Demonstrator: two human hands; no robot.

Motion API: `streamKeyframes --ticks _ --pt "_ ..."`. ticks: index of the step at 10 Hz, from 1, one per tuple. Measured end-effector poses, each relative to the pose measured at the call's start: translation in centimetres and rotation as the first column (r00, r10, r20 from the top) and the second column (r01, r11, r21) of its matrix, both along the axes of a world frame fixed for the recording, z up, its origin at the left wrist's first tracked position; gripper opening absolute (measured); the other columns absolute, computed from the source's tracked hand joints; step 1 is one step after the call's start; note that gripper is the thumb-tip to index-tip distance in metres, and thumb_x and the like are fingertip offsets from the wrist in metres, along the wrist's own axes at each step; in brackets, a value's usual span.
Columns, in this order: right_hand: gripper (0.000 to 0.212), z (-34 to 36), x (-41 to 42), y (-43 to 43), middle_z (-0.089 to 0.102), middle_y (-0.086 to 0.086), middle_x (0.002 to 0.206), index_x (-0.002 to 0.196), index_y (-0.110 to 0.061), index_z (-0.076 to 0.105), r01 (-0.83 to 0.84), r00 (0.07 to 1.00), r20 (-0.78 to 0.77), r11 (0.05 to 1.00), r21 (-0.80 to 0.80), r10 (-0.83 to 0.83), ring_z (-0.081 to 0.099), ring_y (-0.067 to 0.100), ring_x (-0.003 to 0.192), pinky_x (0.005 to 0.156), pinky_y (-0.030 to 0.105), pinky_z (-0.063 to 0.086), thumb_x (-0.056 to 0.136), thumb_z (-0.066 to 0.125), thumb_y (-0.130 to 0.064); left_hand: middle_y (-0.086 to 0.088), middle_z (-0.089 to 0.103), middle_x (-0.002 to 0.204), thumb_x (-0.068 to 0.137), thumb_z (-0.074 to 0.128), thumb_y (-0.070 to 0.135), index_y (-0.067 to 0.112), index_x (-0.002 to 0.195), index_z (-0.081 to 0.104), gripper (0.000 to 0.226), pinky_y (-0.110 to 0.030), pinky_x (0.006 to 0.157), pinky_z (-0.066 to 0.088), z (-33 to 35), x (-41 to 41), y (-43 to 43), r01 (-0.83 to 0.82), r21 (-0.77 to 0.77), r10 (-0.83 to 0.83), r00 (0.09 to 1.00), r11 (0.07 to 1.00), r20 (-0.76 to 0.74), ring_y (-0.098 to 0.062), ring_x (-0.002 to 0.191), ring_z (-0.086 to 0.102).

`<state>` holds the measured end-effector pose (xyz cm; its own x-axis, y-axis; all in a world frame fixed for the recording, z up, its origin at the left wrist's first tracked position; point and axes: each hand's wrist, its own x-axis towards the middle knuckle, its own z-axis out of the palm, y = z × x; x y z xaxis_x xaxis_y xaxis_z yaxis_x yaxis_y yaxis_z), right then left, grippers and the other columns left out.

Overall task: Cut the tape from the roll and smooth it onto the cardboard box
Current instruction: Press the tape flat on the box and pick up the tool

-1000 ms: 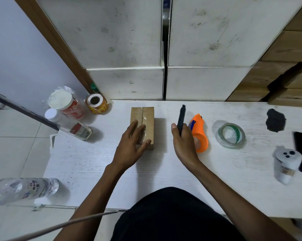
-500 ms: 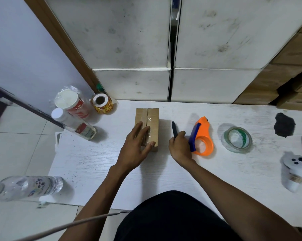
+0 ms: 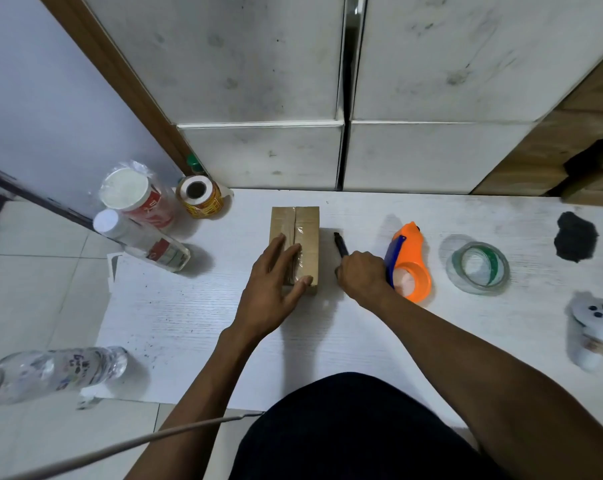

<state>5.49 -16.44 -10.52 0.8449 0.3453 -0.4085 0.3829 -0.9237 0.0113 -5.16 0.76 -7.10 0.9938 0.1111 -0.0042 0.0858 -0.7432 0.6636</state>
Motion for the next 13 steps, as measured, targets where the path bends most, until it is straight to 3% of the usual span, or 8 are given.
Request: streamKeyframes --ticks 2,3,4,7,8,10,11,13 --pt "0.027 -0.6 -0.4 -0.8 0.066 0.017 0.105 0.100 -0.002 0.067 0.018 0.999 -0.038 1.000 0.018 -0.018 0.065 0.037 0.098 0.062 0.035 0.040 0.092 0.042 -0.003 0.005 0.022 0.163 0.092 0.059 0.047 0.032 0.146 0.040 0.059 -0.040 0.109 0.042 0.2 0.0 -0.1 0.005 0.008 -0.005 1.000 1.000 -0.014 -0.019 0.145 0.031" --pt "0.026 -0.7 -0.6 -0.9 0.065 0.018 0.104 0.095 -0.002 0.068 0.061 0.996 -0.073 0.995 0.076 -0.055 0.064 0.039 0.099 0.062 0.034 0.039 0.092 0.042 -0.007 0.004 0.022 0.163 0.093 0.059 0.048 0.031 0.147 0.040 0.060 -0.039 0.108 0.042 0.2 0.0 -0.2 0.004 0.016 -0.004 1.000 1.000 -0.008 -0.021 0.144 0.032" --pt "0.035 0.0 -0.6 -0.9 0.067 0.019 0.098 0.082 -0.005 0.061 0.221 0.974 -0.087 0.956 0.193 -0.208 0.064 0.037 0.095 0.062 0.033 0.039 0.098 0.040 -0.027 0.005 0.021 0.163 0.093 0.058 0.049 0.032 0.147 0.039 0.060 -0.040 0.107 0.043 0.2 0.0 -0.3 0.005 0.015 -0.004 1.000 1.000 -0.011 -0.020 0.145 0.031" --pt "0.040 0.6 -0.6 -0.7 0.065 0.018 0.089 0.060 -0.009 0.042 0.283 0.953 -0.166 0.938 0.200 -0.253 0.065 0.036 0.090 0.059 0.030 0.038 0.097 0.045 -0.023 0.007 0.020 0.163 0.093 0.059 0.047 0.033 0.147 0.038 0.060 -0.039 0.104 0.043 0.4 0.0 -0.5 -0.005 0.012 0.005 1.000 1.000 -0.028 -0.020 0.145 0.030" --pt "0.040 0.6 -0.7 -0.7 0.054 0.010 0.077 0.060 -0.008 0.042 0.298 0.947 -0.185 0.933 0.201 -0.263 0.059 0.030 0.077 0.047 0.025 0.028 0.097 0.045 -0.021 0.006 0.020 0.163 0.093 0.058 0.047 0.032 0.147 0.038 0.060 -0.040 0.104 0.043 0.5 0.0 -0.6 -0.005 0.021 0.006 0.999 1.000 -0.034 -0.021 0.145 0.029" --pt "0.038 1.0 -0.9 -0.5 0.070 0.017 0.092 0.066 -0.007 0.047 0.298 0.950 -0.166 0.929 0.219 -0.266 0.067 0.034 0.088 0.059 0.030 0.039 0.099 0.043 -0.024 0.005 0.020 0.163 0.093 0.057 0.049 0.033 0.147 0.037 0.061 -0.044 0.105 0.045 0.5 0.0 -0.3 0.003 0.024 -0.002 0.999 1.000 -0.046 -0.023 0.144 0.031" --pt "0.045 1.0 -1.0 -0.5 0.071 0.018 0.092 0.057 -0.014 0.036 0.292 0.952 -0.162 0.930 0.225 -0.260 0.068 0.035 0.087 0.059 0.031 0.040 0.100 0.043 -0.025 0.006 0.019 0.163 0.093 0.058 0.048 0.033 0.148 0.037 0.061 -0.044 0.106 0.044 0.7 0.0 -0.5 0.004 0.019 -0.003 0.998 1.000 -0.057 -0.022 0.145 0.029" --pt "0.039 0.9 -0.9 -0.8 0.070 0.015 0.087 0.079 -0.006 0.053 0.283 0.959 -0.084 0.911 0.299 -0.270 0.068 0.033 0.081 0.058 0.032 0.044 0.099 0.041 -0.037 0.002 0.009 0.165 0.094 0.058 0.046 0.025 0.153 0.029 0.068 -0.037 0.110 0.036 1.7 -0.3 -0.9 -0.066 -0.006 0.066 0.997 0.998 0.024 -0.021 0.150 0.019"
